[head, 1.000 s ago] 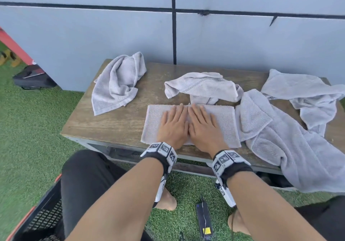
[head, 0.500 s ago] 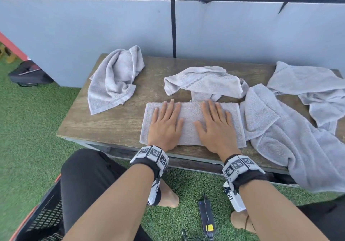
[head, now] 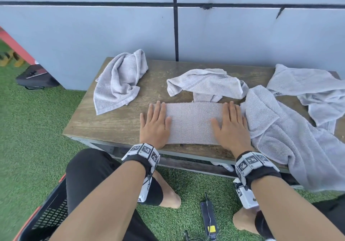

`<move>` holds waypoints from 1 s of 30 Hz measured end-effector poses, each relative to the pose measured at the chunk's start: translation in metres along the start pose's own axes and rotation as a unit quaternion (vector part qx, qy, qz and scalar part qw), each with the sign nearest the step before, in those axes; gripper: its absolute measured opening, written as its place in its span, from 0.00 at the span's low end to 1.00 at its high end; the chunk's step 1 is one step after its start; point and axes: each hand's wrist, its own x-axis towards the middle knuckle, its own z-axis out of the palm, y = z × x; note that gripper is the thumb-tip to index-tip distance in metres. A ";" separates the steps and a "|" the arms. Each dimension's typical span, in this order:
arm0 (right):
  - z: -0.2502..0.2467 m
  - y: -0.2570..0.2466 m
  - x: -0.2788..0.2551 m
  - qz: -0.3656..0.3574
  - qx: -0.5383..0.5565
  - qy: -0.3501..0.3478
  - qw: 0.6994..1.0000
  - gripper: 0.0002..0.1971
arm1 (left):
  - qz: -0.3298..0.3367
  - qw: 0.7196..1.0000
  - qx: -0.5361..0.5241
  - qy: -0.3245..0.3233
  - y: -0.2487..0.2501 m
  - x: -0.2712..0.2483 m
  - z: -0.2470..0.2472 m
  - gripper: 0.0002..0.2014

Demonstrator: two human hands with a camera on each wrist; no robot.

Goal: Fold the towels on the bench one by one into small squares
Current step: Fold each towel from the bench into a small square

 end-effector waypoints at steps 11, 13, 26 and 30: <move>-0.050 -0.004 0.032 0.092 0.073 -0.069 0.991 0.22 | 0.022 0.995 0.101 0.013 -0.001 0.012 -0.035 0.31; -0.062 -0.013 0.034 0.046 0.114 -0.050 0.991 0.14 | 0.015 0.996 0.087 0.000 -0.003 0.010 -0.041 0.29; -0.068 -0.164 0.064 -0.231 0.088 0.060 0.967 0.26 | -0.173 0.967 -0.157 -0.106 -0.037 -0.033 -0.052 0.19; -0.035 -0.145 0.040 -0.250 0.060 -0.109 0.960 0.19 | -0.164 0.948 -0.248 -0.109 -0.039 -0.037 -0.057 0.09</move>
